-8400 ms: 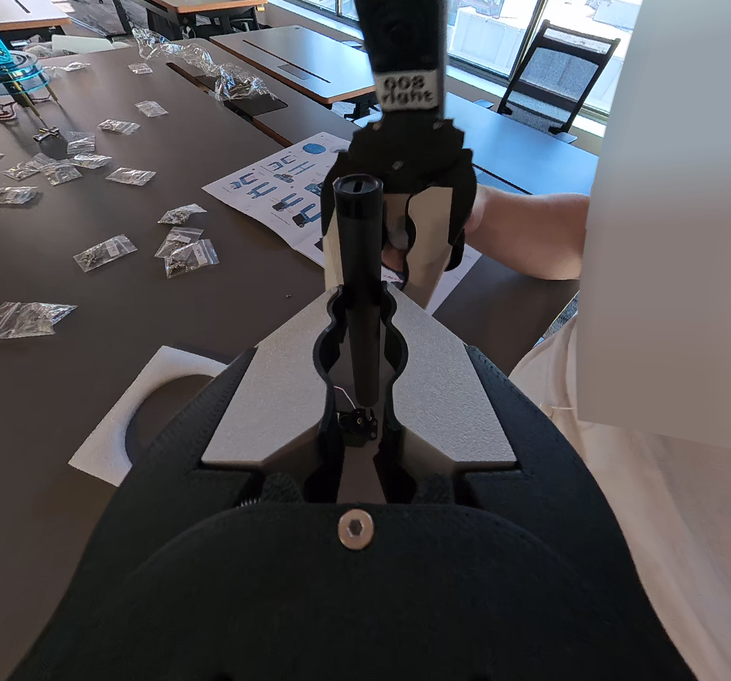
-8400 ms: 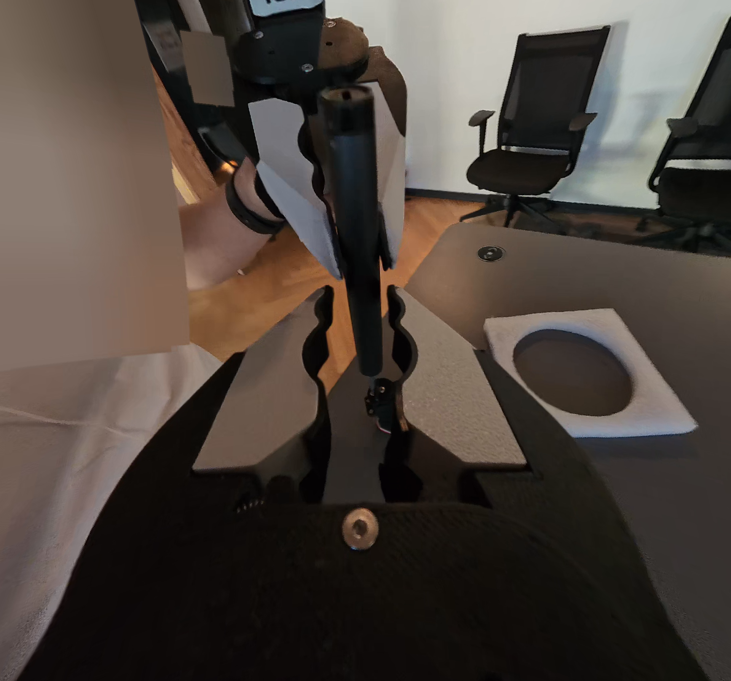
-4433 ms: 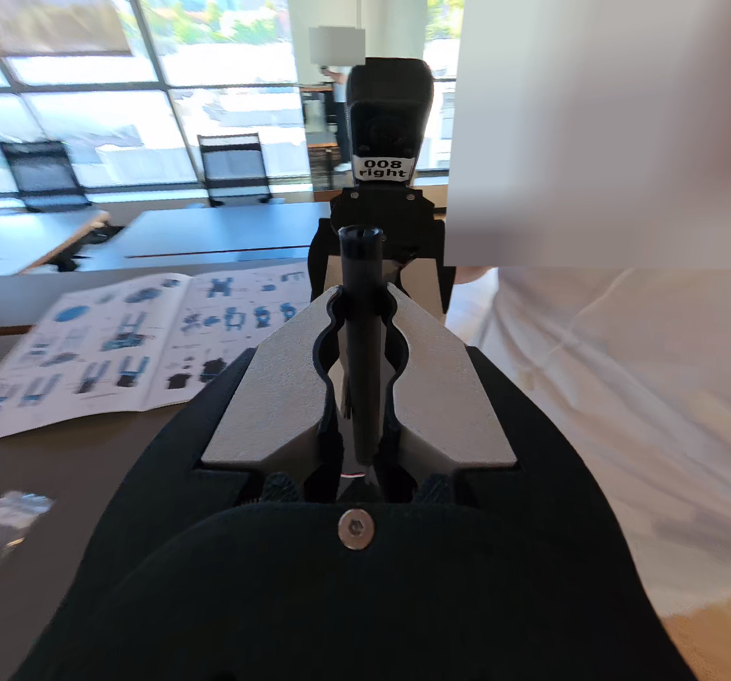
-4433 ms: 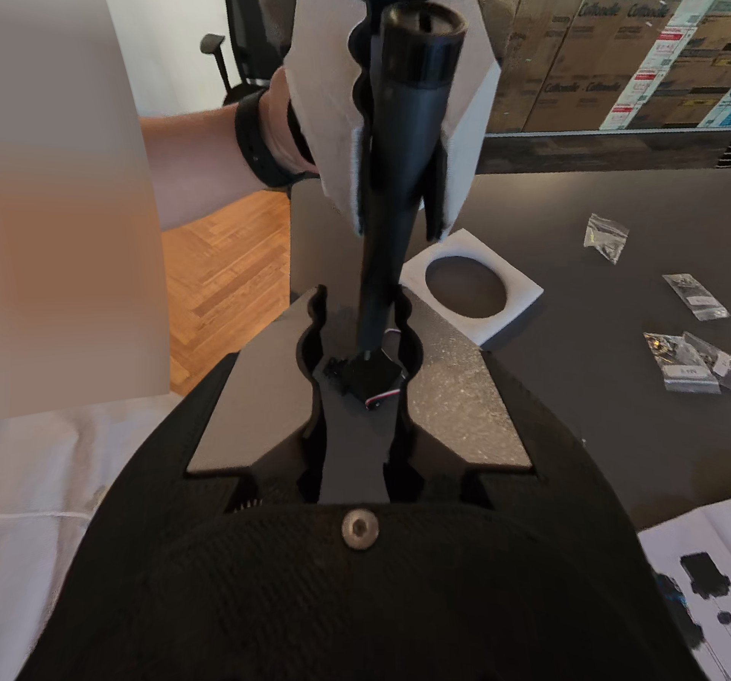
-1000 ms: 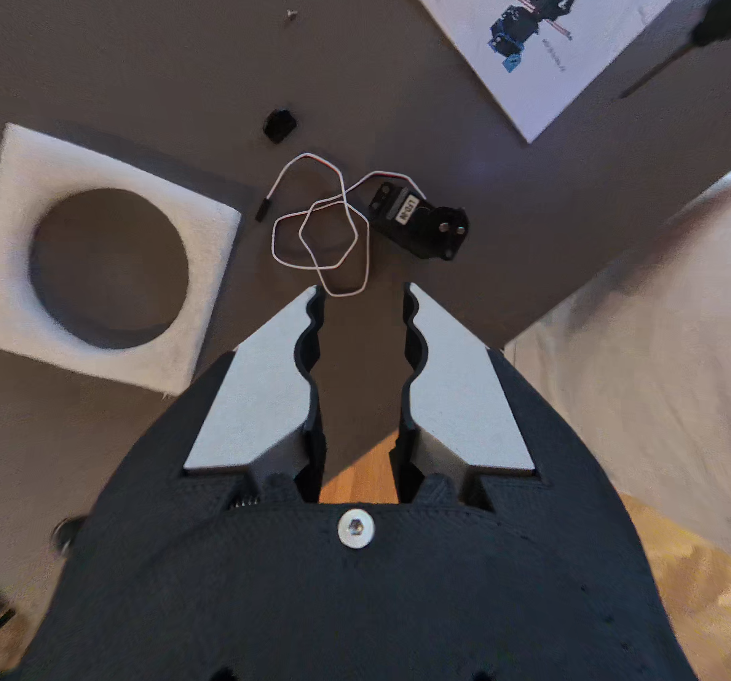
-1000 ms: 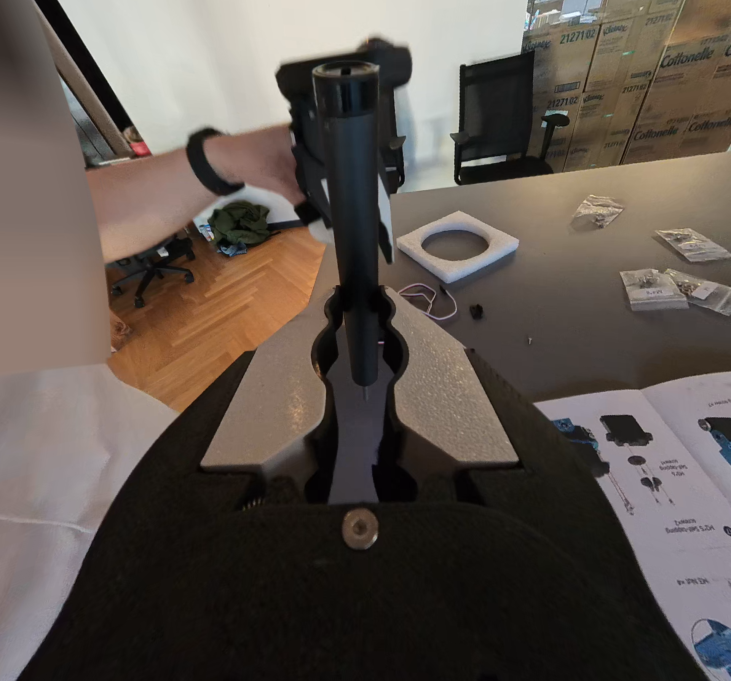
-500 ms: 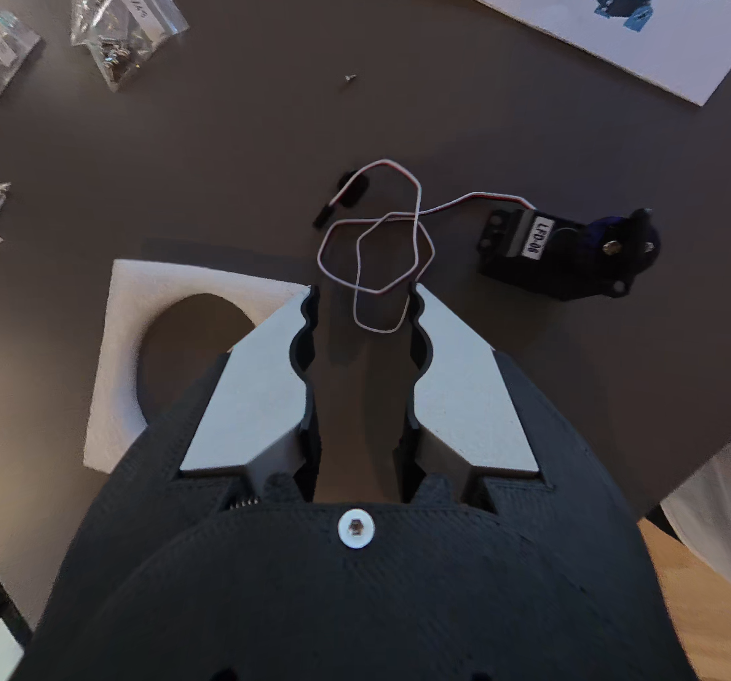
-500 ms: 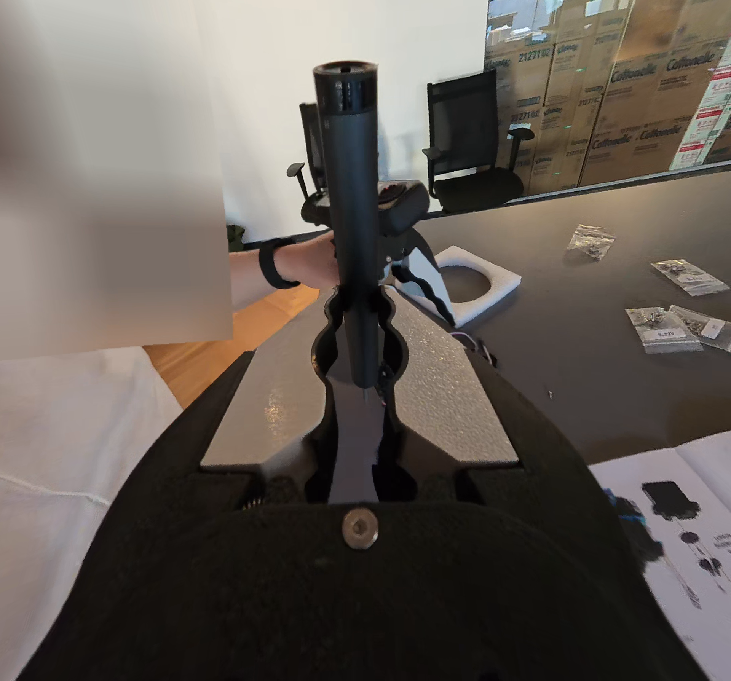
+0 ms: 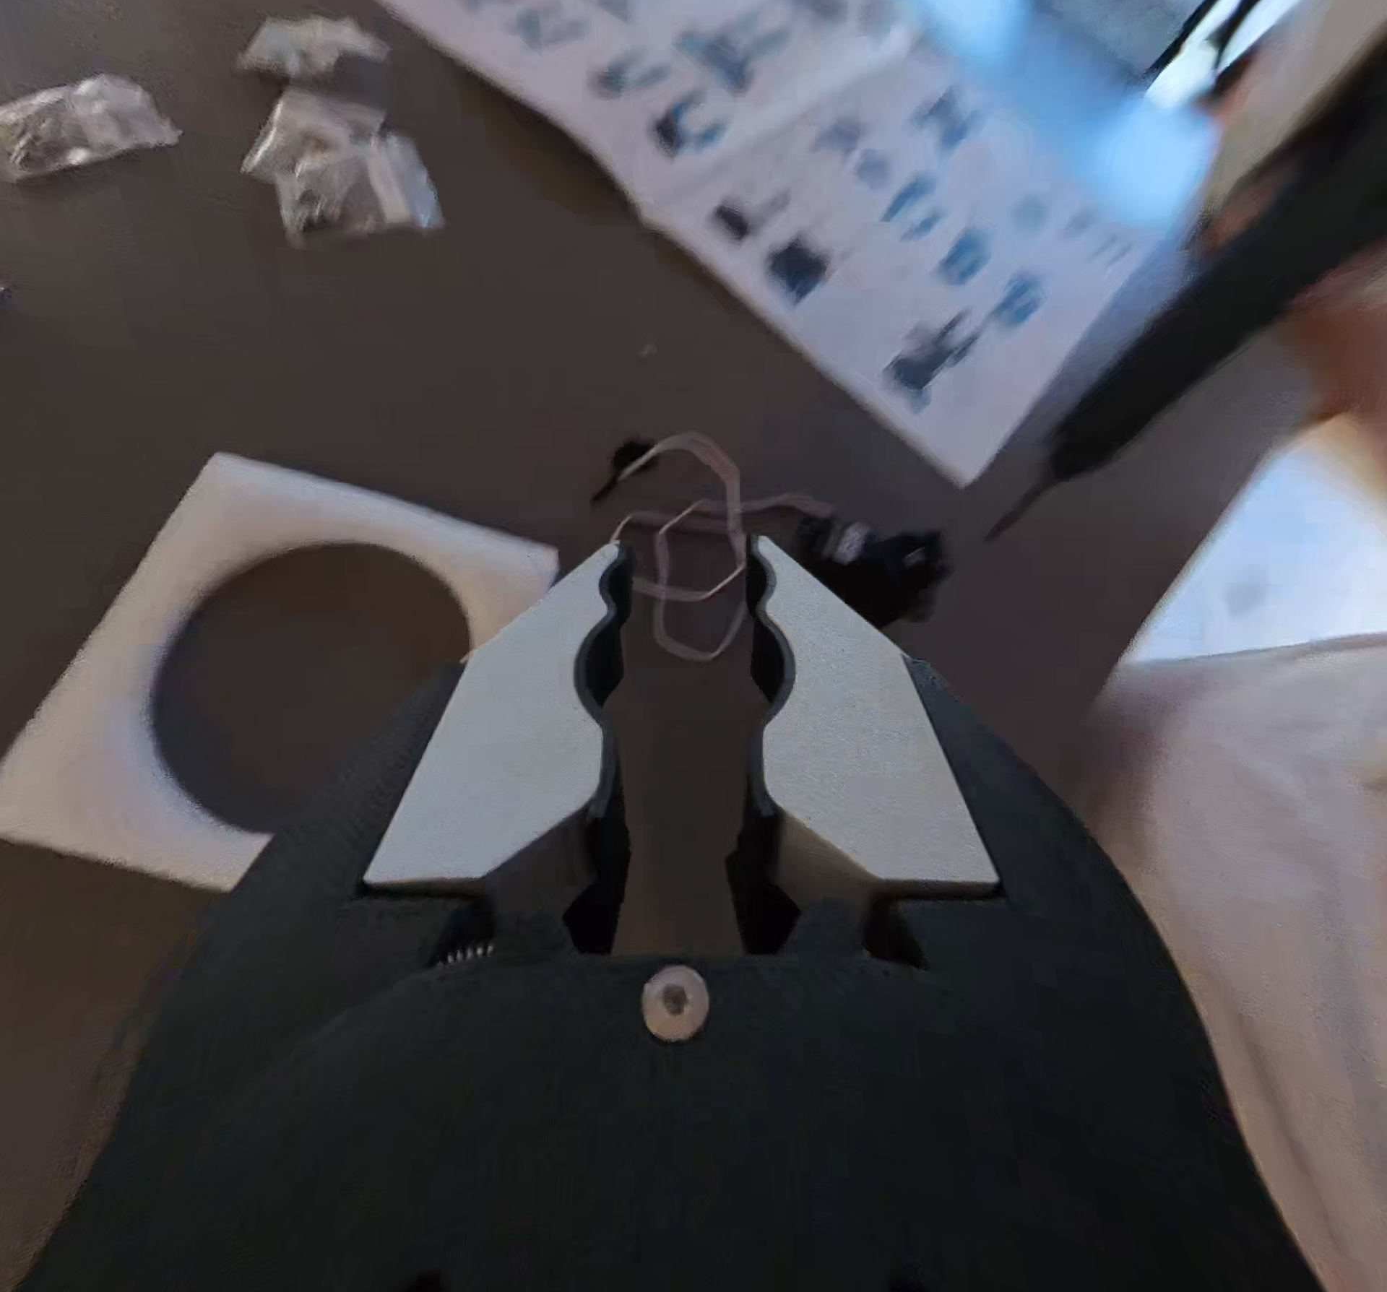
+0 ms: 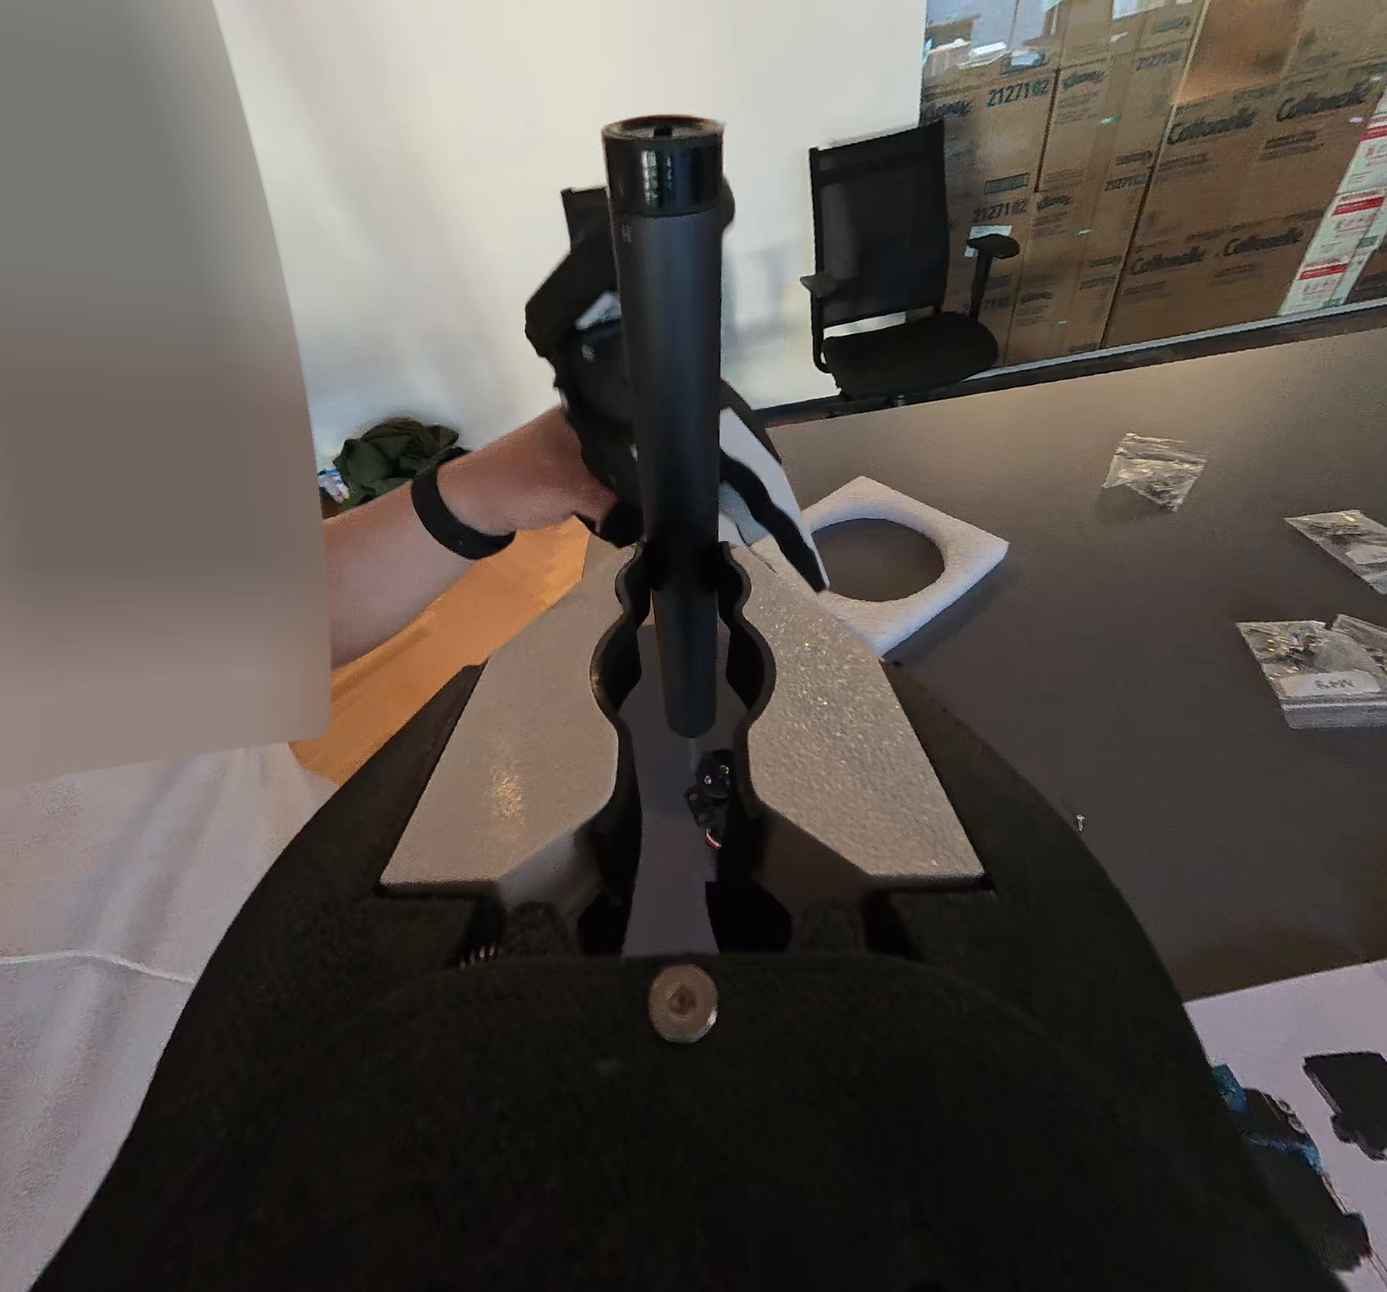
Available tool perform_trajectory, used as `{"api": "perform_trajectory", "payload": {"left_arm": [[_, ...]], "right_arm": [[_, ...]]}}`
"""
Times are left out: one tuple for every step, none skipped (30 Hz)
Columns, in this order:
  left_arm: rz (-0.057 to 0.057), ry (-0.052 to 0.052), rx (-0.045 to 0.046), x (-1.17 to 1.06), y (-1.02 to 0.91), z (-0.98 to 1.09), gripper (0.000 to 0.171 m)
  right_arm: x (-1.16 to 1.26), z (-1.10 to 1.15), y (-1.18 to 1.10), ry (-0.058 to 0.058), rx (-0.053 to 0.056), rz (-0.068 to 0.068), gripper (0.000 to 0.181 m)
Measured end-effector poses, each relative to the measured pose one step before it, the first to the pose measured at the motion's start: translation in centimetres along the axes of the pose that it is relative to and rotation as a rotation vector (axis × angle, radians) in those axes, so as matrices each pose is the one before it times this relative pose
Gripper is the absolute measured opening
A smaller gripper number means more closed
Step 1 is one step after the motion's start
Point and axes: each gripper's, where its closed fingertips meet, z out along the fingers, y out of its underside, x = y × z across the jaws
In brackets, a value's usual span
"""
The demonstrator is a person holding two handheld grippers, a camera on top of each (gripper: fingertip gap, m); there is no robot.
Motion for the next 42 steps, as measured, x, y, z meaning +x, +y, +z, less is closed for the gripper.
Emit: {"api": "perform_trajectory", "payload": {"left_arm": [[-0.0563, 0.0804, 0.08876, 0.729, -1.423, -1.036, 0.029], [-0.0425, 0.0860, 0.09161, 0.975, -1.702, -0.994, 0.034], [-0.0213, 0.0890, 0.08754, 1.320, -1.794, -0.759, 0.040], [-0.0030, 0.0801, 0.07250, 1.435, -1.676, -0.387, 0.043], [0.0069, 0.0664, 0.04914, 1.396, -1.388, 0.084, 0.048], [0.0130, 0.0555, 0.01915, 1.315, -0.920, 0.547, 0.056], [0.0162, 0.0430, -0.00795, 1.113, -0.435, 0.835, 0.062], [0.0153, 0.0306, -0.02173, 0.862, -0.155, 0.979, 0.065], [0.0116, 0.0206, -0.02204, 0.629, -0.088, 0.961, 0.064], [0.0121, 0.0103, -0.01540, 0.412, -0.162, 0.840, 0.060], [0.0129, 0.0108, -0.01067, 0.338, -0.205, 0.689, 0.057], [0.0103, 0.0078, -0.01675, 0.226, -0.112, 0.552, 0.053], [0.0074, -0.0071, -0.02295, -0.051, -0.011, 0.433, 0.051], [0.0074, -0.0134, -0.02378, -0.160, 0.048, 0.361, 0.050], [0.0100, -0.0014, -0.01762, 0.039, -0.001, 0.258, 0.044], [0.0112, 0.0131, -0.01139, 0.265, -0.011, 0.195, 0.033], [0.0066, 0.0131, -0.01288, 0.287, 0.046, 0.188, 0.027], [0.0083, 0.0075, -0.01367, 0.238, 0.075, 0.139, 0.019], [0.0116, -0.0146, -0.00684, -0.091, 0.022, 0.115, 0.018], [0.0104, -0.0203, 0.00143, -0.176, -0.065, 0.039, 0.017], [0.0056, -0.0131, 0.00849, -0.097, -0.129, -0.018, 0.016], [0.0017, -0.0020, 0.01060, 0.061, -0.144, -0.058, 0.015], [-0.0026, -0.0018, 0.00903, 0.045, -0.094, -0.081, 0.015], [-0.0032, -0.0062, 0.00573, -0.056, -0.016, -0.065, 0.015], [0.0034, -0.0176, 0.00012, -0.233, 0.107, -0.072, 0.015], [0.0077, -0.0222, -0.00349, -0.260, 0.168, -0.050, 0.015], [0.0086, -0.0186, -0.00219, -0.180, 0.134, -0.025, 0.015], [0.0081, -0.0160, -0.00114, -0.116, 0.106, -0.030, 0.015], [0.0052, -0.0119, 0.00332, -0.048, 0.018, -0.042, 0.015], [0.0015, -0.0111, 0.00580, -0.065, -0.035, -0.059, 0.015], [-0.0017, -0.0123, 0.00849, -0.106, -0.088, -0.077, 0.015], [-0.0007, -0.0126, 0.00690, -0.125, -0.079, -0.087, 0.015], [0.0008, -0.0107, 0.00514, -0.091, -0.045, -0.075, 0.015], [0.0026, -0.0062, 0.00405, -0.030, -0.023, -0.055, 0.015], [0.0019, -0.0016, 0.00146, 0.030, 0.012, -0.023, 0.015], [0.0001, 0.0015, -0.00200, 0.059, 0.057, -0.010, 0.015], [0.0005, 0.0015, -0.00424, 0.062, 0.084, 0.005, 0.015], [0.0037, 0.0001, -0.00325, 0.061, 0.071, 0.002, 0.015], [0.0047, -0.0034, -0.00413, 0.018, 0.085, 0.000, 0.015], [0.0054, -0.0045, -0.00388, 0.006, 0.066, -0.016, 0.015], [0.0064, -0.0027, -0.00181, 0.063, 0.028, -0.023, 0.015], [0.0071, -0.0036, -0.00050, 0.058, -0.003, -0.044, 0.015]], "right_arm": [[-0.017, 0.210, 0.195, -0.0109, -0.0112, -0.0044, 0.015], [-0.063, 0.149, 0.119, -0.0126, -0.0078, -0.0078, 0.015], [-0.037, 0.125, 0.056, -0.0109, -0.0038, -0.0103, 0.015], [0.029, 0.119, 0.077, -0.0082, -0.0054, -0.0052, 0.016], [0.034, 0.087, 0.088, -0.0068, -0.0058, -0.0032, 0.015], [0.013, 0.037, 0.022, -0.0058, -0.0015, -0.0055, 0.015], [-0.023, 0.022, -0.050, -0.0072, 0.0028, -0.0025, 0.016], [-0.088, 0.017, -0.076, -0.0116, 0.0031, 0.0003, 0.016], [-0.112, 0.022, -0.061, -0.0111, -0.0001, -0.0011, 0.015], [-0.091, -0.012, -0.096, -0.0061, 0.0003, -0.0069, 0.015], [-0.058, -0.025, -0.074, -0.0022, -0.0008, -0.0083, 0.016], [-0.059, -0.053, -0.028, -0.0024, -0.0035, -0.0070, 0.016], [-0.065, -0.065, -0.037, -0.0028, -0.0025, -0.0072, 0.016], [-0.054, -0.072, -0.015, -0.0038, -0.0021, -0.0048, 0.016], [0.011, -0.064, 0.018, -0.0018, -0.0032, -0.0006, 0.016], [0.100, -0.070, 0.076, 0.0007, -0.0051, 0.0009, 0.016], [0.088, -0.058, 0.097, -0.0010, -0.0040, 0.0041, 0.016], [0.100, -0.054, 0.071, -0.0009, -0.0006, 0.0068, 0.016], [0.073, -0.051, 0.078, -0.0012, -0.0001, 0.0046, 0.016], [0.004, -0.058, 0.008, -0.0054, 0.0048, 0.0050, 0.016], [-0.064, -0.095, -0.116, -0.0103, 0.0144, 0.0055, 0.016], [-0.276, -0.150, -0.223, -0.0257, 0.0207, -0.0010, 0.016], [-0.349, -0.167, -0.167, -0.0344, 0.0165, 0.0018, 0.018], [-0.175, -0.179, -0.123, -0.0249, 0.0137, 0.0103, 0.022], [0.062, -0.185, -0.022, -0.0101, 0.0067, 0.0101, 0.025], [0.228, -0.170, 0.087, 0.0031, -0.0014, 0.0063, 0.025], [0.227, -0.130, 0.086, 0.0046, -0.0027, 0.0036, 0.025], [0.101, -0.082, 0.084, 0.0002, -0.0036, 0.0040, 0.025], [0.014, -0.045, 0.100, -0.0036, -0.0055, 0.0032, 0.026], [0.002, -0.023, 0.140, -0.0019, -0.0078, -0.0006, 0.027], [0.137, -0.023, 0.170, 0.0077, -0.0085, -0.0014, 0.026], [0.218, 0.002, 0.115, 0.0143, -0.0037, 0.0003, 0.026], [0.257, 0.046, 0.090, 0.0192, -0.0030, 0.0039, 0.026], [0.181, 0.097, 0.107, 0.0175, -0.0062, -0.0004, 0.026], [0.058, 0.118, 0.089, 0.0109, -0.0041, -0.0062, 0.025], [-0.011, 0.102, 0.053, 0.0040, -0.0010, -0.0041, 0.023], [-0.023, 0.073, 0.005, -0.0020, 0.0018, 0.0062, 0.022], [-0.121, 0.043, -0.070, -0.0123, 0.0064, 0.0139, 0.021], [-0.167, -0.016, -0.113, -0.0169, 0.0087, 0.0177, 0.021], [-0.073, -0.059, -0.117, -0.0114, 0.0077, 0.0150, 0.018], [0.079, -0.094, -0.071, 0.0004, 0.0060, 0.0061, 0.016], [-0.053, -0.050, -0.026, -0.0053, 0.0027, 0.0023, 0.016]]}}
